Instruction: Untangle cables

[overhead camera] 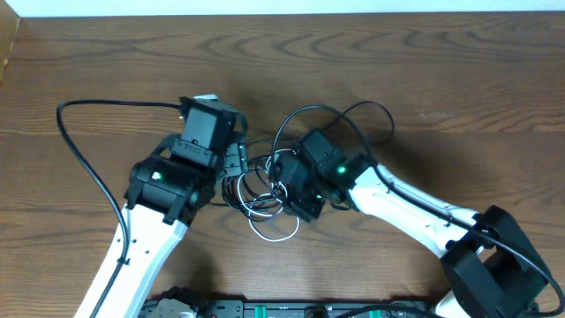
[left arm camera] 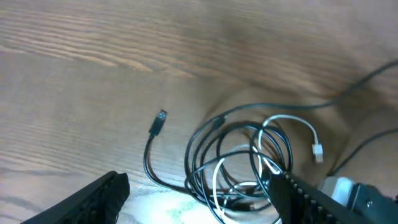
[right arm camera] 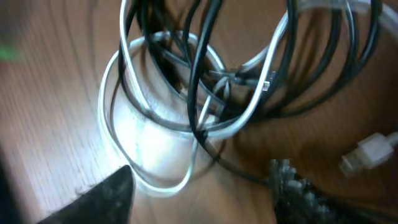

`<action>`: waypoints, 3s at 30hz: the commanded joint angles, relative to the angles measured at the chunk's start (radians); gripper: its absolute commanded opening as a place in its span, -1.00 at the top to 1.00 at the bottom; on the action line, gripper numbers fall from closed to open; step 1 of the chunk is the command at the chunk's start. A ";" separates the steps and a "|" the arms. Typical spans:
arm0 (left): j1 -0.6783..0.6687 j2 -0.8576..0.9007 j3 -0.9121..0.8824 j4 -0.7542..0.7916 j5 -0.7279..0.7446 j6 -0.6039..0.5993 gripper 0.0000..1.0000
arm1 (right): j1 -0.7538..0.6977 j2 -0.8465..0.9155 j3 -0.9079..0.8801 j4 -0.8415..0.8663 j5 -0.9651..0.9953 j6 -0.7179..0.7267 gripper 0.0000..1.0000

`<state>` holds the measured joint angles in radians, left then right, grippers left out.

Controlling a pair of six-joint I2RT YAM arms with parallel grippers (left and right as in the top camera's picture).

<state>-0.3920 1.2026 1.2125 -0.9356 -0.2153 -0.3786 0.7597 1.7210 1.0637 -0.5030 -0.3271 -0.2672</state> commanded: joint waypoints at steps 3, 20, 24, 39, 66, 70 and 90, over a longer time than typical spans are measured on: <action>0.034 0.002 0.016 -0.010 0.047 -0.030 -0.55 | 0.007 -0.013 -0.045 0.197 0.023 0.100 0.08; 0.034 0.002 0.016 -0.032 0.047 -0.031 -0.55 | 0.007 0.097 -0.051 0.330 0.048 0.274 0.21; 0.034 0.002 0.016 -0.032 0.047 -0.031 -0.55 | 0.007 0.097 -0.051 0.330 0.048 0.274 0.24; 0.034 0.002 0.016 -0.032 0.050 -0.031 -0.55 | 0.007 0.097 -0.051 0.282 0.049 0.274 0.84; 0.034 0.002 0.016 -0.032 0.050 -0.026 -0.56 | -0.370 -0.259 0.130 -0.022 0.166 0.363 0.31; 0.034 0.002 0.016 -0.033 0.050 -0.023 -0.64 | -0.279 -0.130 0.130 -0.071 0.055 0.355 -0.03; 0.034 0.002 0.016 -0.033 0.050 -0.023 -0.68 | 0.007 0.161 0.130 -0.057 0.052 0.262 0.04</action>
<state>-0.3626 1.2030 1.2125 -0.9653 -0.1627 -0.3965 0.7624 1.8721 1.1954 -0.5678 -0.2802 0.0101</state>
